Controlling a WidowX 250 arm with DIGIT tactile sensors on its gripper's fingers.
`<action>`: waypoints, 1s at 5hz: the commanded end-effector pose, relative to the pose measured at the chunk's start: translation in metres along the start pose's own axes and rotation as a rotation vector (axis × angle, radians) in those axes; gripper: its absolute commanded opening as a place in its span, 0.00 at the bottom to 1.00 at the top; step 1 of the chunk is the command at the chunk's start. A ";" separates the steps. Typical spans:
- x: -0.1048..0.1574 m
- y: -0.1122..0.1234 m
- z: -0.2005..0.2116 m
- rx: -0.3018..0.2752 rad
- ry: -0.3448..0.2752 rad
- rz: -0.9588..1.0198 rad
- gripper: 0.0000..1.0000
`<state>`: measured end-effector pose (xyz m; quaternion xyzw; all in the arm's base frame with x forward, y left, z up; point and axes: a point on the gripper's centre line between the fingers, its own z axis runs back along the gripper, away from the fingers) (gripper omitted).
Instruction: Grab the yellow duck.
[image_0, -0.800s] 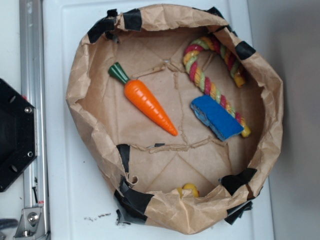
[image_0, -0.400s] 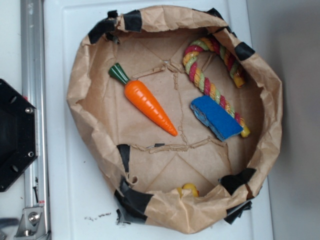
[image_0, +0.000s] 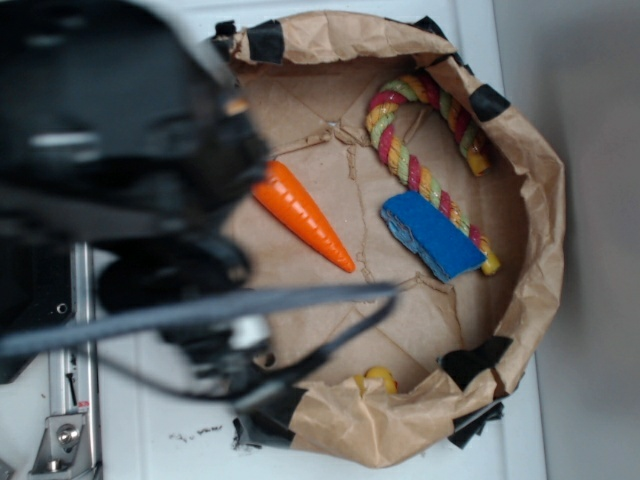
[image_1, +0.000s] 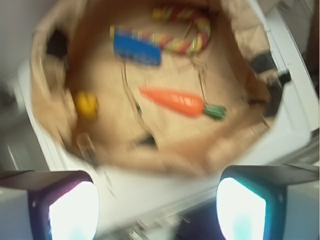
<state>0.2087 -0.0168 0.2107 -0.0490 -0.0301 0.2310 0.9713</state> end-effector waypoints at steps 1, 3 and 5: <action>0.057 0.010 -0.071 -0.238 0.179 0.554 1.00; 0.028 -0.012 -0.142 -0.493 0.379 0.667 1.00; 0.028 -0.012 -0.142 -0.493 0.379 0.667 1.00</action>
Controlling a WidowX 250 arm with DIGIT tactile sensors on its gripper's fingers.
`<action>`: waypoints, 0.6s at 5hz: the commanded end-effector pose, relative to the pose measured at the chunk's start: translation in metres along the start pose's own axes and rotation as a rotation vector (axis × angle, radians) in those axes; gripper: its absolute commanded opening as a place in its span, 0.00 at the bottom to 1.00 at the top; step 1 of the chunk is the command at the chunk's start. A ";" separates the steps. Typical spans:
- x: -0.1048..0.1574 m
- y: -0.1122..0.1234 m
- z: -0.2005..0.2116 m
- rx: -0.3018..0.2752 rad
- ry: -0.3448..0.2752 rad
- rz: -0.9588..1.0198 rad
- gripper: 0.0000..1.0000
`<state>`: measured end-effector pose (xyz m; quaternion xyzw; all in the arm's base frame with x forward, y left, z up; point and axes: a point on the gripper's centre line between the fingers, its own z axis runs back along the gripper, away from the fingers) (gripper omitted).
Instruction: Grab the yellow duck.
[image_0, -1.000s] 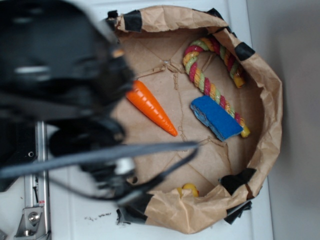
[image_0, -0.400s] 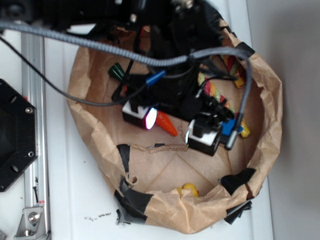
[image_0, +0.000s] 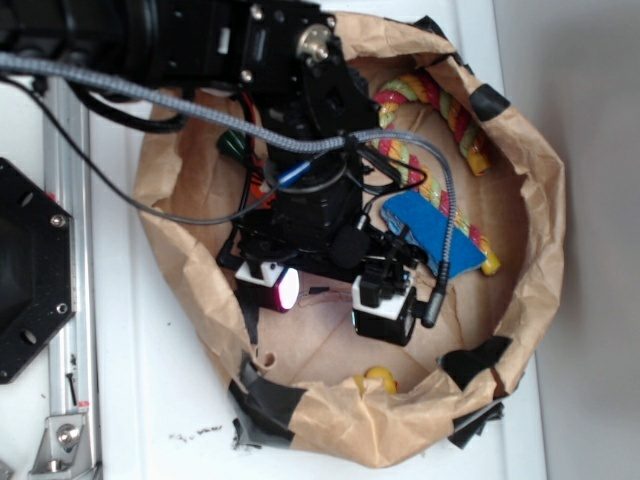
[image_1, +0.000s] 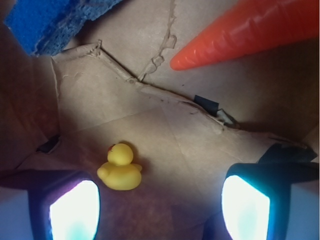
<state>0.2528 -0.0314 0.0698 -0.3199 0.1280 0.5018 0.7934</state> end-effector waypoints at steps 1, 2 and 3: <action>0.002 0.002 0.005 -0.030 -0.019 -0.007 1.00; -0.003 -0.019 -0.027 -0.026 0.023 0.023 1.00; -0.023 -0.055 -0.058 -0.007 0.006 0.057 1.00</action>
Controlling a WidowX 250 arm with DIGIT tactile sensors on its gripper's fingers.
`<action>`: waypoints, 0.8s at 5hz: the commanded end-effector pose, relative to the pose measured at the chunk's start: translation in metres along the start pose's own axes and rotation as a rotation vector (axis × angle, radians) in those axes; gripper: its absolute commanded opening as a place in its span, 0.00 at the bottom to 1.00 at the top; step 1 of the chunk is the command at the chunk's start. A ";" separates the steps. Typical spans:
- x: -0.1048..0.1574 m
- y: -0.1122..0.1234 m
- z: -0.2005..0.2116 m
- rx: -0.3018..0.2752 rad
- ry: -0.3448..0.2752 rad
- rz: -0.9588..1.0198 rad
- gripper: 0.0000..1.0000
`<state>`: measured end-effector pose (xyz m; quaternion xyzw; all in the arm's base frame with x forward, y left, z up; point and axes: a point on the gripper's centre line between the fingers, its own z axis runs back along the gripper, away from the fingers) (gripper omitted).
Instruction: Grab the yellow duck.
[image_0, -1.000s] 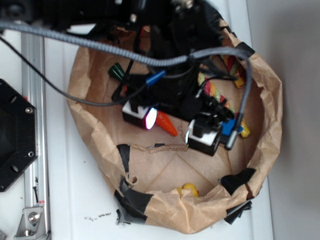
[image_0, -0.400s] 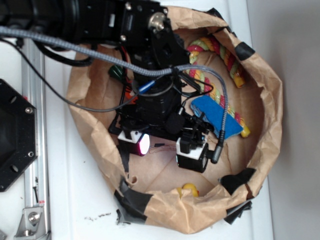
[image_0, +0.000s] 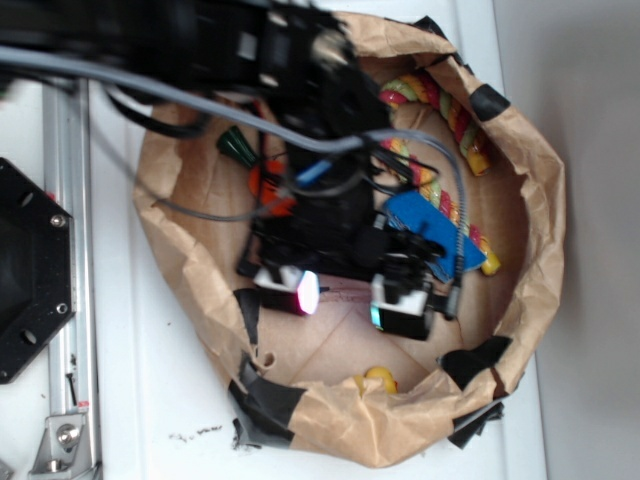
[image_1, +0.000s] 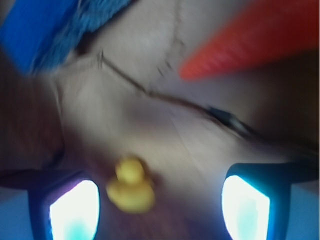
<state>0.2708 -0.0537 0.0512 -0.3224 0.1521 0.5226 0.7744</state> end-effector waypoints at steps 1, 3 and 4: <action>-0.024 -0.037 -0.061 0.104 -0.017 0.094 1.00; -0.035 -0.021 -0.073 0.174 0.014 0.140 0.00; -0.024 -0.028 -0.029 0.147 -0.123 -0.116 0.00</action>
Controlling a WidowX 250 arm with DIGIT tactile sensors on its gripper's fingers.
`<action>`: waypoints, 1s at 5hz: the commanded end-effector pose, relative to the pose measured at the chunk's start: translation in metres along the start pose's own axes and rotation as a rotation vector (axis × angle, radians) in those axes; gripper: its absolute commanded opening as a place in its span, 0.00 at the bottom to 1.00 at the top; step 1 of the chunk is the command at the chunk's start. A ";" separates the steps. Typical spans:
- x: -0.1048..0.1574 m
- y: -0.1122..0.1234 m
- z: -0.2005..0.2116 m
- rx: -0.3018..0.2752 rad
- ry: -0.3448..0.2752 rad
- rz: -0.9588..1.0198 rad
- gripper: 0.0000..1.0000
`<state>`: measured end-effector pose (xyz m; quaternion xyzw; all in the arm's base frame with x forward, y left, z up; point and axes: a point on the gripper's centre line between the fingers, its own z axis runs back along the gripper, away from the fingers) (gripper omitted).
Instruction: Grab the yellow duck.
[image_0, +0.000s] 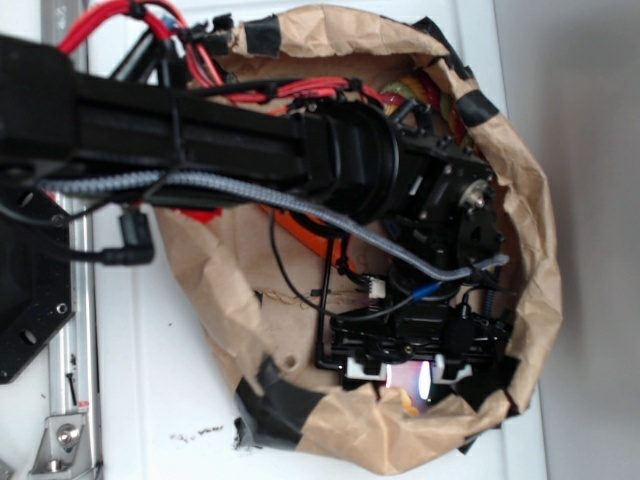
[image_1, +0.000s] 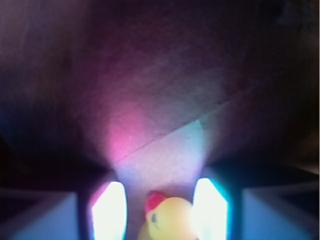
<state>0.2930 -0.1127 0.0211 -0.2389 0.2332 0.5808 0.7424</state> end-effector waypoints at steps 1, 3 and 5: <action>-0.001 0.008 0.095 -0.019 -0.355 -0.476 0.00; -0.002 0.007 0.157 0.098 -0.550 -0.780 0.00; -0.008 0.005 0.132 0.244 -0.643 -1.220 0.00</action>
